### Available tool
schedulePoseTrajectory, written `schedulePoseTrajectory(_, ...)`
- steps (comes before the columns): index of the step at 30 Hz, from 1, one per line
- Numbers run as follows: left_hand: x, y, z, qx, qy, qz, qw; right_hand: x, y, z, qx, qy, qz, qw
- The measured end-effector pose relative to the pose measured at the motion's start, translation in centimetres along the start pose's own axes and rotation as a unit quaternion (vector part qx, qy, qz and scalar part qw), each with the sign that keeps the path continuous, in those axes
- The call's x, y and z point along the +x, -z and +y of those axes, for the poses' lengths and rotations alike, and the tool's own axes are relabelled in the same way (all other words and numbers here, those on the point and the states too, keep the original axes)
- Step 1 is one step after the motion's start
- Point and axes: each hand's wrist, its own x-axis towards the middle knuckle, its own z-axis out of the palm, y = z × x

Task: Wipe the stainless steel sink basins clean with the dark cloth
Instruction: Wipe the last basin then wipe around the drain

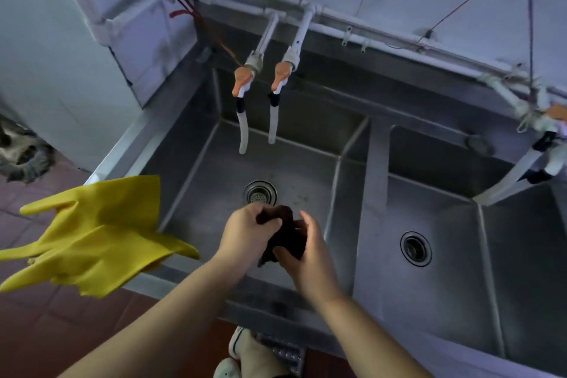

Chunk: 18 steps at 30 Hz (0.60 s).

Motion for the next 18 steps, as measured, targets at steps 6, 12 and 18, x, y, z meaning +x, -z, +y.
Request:
schedulePoseTrajectory(6,6.1,-0.2,-0.4,0.155,-0.044,-0.105,0.981,7.3,1.6,1.5,-0.208,0.087,-0.026,0.974)
schedulePoseTrajectory(12,12.8,-0.7,-1.6,0.215,-0.020,-0.181,0.960,15.4,1.4,3.5,-0.338,0.082,-0.152,0.925)
schedulePoseTrajectory(18,16.9,-3.8,-4.1,0.259,-0.004,-0.174,0.950,18.4,2.2,5.7,-0.383,0.026,-0.116,0.916)
